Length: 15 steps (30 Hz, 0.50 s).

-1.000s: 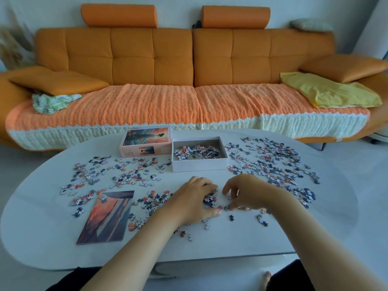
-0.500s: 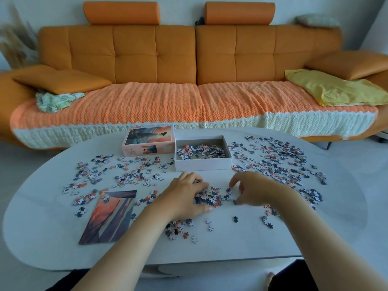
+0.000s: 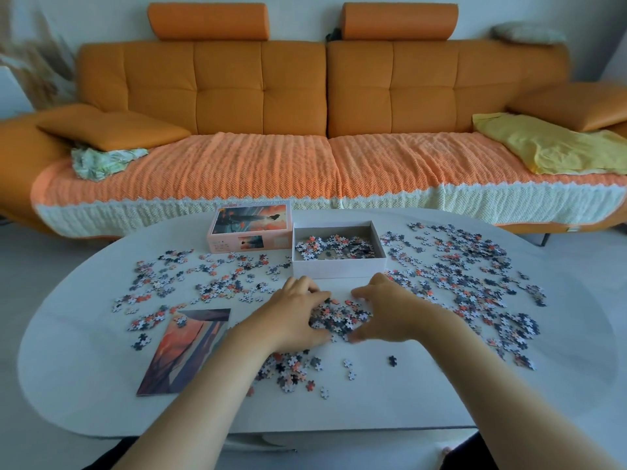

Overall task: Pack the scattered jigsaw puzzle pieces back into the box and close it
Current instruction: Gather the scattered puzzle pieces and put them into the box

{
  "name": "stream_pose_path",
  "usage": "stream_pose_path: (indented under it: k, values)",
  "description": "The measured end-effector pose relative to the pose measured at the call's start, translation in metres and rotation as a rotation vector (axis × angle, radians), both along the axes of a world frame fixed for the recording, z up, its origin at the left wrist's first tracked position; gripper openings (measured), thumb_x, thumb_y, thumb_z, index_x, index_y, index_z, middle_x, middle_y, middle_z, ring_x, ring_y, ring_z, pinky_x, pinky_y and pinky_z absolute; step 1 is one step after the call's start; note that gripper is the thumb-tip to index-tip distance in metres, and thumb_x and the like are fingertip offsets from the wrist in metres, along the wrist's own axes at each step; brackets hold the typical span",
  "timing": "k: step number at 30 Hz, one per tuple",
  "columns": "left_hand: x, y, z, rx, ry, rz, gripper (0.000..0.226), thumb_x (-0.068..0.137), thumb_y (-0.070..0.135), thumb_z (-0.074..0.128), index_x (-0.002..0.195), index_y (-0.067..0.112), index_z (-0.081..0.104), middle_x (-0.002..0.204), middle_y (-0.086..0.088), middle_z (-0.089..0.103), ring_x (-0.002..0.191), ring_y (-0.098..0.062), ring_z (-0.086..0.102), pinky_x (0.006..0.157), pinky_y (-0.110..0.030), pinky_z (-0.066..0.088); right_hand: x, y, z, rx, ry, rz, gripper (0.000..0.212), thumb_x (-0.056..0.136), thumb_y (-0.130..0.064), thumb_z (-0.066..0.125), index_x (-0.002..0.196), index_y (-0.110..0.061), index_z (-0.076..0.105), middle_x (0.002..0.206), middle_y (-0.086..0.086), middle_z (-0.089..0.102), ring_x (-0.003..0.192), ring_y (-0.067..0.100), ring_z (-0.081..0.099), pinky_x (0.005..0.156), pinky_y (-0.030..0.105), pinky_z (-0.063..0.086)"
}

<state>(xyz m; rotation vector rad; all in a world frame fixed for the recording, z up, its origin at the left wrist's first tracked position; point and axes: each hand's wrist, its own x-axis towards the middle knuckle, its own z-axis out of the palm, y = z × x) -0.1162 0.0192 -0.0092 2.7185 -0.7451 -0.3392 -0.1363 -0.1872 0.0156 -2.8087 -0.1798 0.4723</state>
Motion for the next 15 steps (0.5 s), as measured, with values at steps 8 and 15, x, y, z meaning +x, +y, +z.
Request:
stream_pose_path:
  k: [8,15]
  values:
    - [0.005,-0.008,0.001,-0.168,-0.062,0.045,0.032,0.089,0.036,0.062,0.121,0.030,0.063,0.111,0.010,0.049,0.112,-0.008,0.044,0.094,-0.028,0.041,0.010,0.017,0.002,0.105,-0.076,-0.048,0.039,0.074,-0.033,0.079,0.108,-0.016,0.070,0.102,0.002,0.063,0.082,0.016,0.057,0.068,0.029,0.050]
    - [0.010,-0.010,0.003,-0.282,-0.058,0.106,0.012,0.083,0.026,0.074,0.095,0.029,0.071,0.093,0.011,0.056,0.081,-0.005,0.056,0.070,-0.020,0.045,0.021,0.022,-0.003,0.140,-0.087,-0.084,0.020,0.074,-0.021,0.077,0.085,-0.006,0.071,0.085,0.013,0.068,0.055,0.018,0.053,0.047,0.024,0.043]
